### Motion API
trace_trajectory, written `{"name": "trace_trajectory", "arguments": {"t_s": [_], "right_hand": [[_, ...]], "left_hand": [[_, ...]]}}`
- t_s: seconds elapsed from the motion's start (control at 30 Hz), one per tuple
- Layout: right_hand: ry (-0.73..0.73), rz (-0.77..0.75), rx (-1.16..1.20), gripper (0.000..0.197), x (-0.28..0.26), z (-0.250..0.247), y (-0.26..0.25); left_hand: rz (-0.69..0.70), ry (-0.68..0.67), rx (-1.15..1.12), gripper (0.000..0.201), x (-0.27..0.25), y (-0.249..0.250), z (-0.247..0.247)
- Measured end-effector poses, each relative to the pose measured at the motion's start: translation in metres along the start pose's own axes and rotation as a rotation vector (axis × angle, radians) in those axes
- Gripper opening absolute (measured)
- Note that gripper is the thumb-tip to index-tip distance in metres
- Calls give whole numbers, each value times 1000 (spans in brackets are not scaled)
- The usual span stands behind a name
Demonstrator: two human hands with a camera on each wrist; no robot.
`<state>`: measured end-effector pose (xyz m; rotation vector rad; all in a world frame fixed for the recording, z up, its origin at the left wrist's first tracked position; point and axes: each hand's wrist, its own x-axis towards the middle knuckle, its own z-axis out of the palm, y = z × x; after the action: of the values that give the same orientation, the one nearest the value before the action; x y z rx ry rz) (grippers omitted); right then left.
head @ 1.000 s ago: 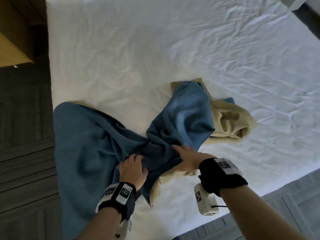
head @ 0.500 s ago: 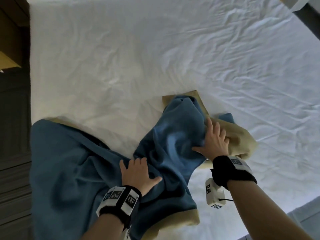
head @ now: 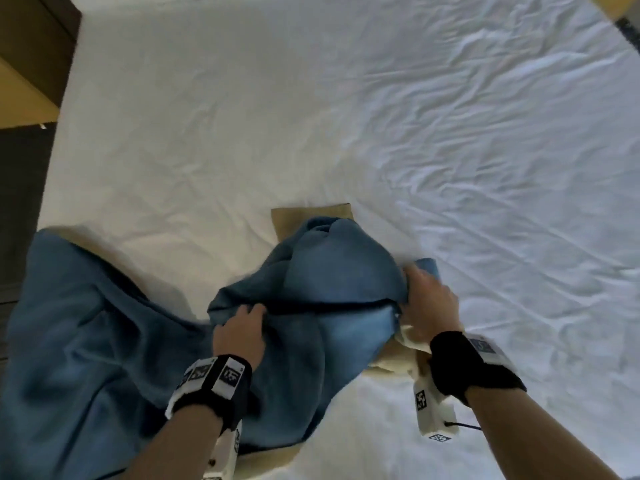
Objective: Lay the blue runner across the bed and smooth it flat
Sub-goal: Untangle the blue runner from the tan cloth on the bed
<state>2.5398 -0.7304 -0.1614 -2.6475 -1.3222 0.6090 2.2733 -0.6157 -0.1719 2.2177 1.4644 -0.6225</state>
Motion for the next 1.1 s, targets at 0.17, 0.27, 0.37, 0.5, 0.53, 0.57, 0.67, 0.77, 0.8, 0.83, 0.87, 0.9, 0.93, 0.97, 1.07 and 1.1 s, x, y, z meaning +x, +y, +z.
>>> {"name": "trace_trajectory", "arguments": {"t_s": [0.17,0.27,0.37,0.5,0.53,0.57,0.67,0.77,0.8,0.83,0.87,0.9,0.93,0.97,1.07,1.1], "right_hand": [[290,230,82,29,19,-77,106],[196,205,66,42,11,-68,118],[-111,-114,-87,74,-7,-33,94],[-449,-160,49,72,-31,17,74],[-426,-123,159,64,-31,16,75],[-369,-93,255,54,-29,11,77],[3,-87,222,25,-17,-18,92],[85,178,262,43,-5,-27,119],[20,290,291,53,0,-24,129],[-51,373,323,62,4,-19,135],[-114,434,374,69,7,-12,140],[-159,471,428,75,9,-5,141],[-184,491,474,80,11,1,142],[-192,498,515,83,14,7,141],[-227,495,716,75,21,11,134],[-289,445,746,62,24,9,130]], "left_hand": [[44,297,-219,27,14,56,-26],[11,318,-231,34,14,88,-28],[103,308,-275,38,9,116,-21],[286,192,-275,51,9,145,-3],[299,157,-269,53,10,149,2],[304,121,-270,54,10,153,7],[318,44,-306,54,17,163,13],[328,39,-311,52,25,169,17],[327,40,-314,52,26,169,19],[326,43,-320,52,26,170,20],[326,47,-327,51,26,170,21],[325,52,-335,51,26,170,22],[321,59,-348,52,26,170,22],[314,63,-368,54,27,171,22],[246,34,-460,67,31,179,20],[204,14,-497,73,33,185,20]]}}
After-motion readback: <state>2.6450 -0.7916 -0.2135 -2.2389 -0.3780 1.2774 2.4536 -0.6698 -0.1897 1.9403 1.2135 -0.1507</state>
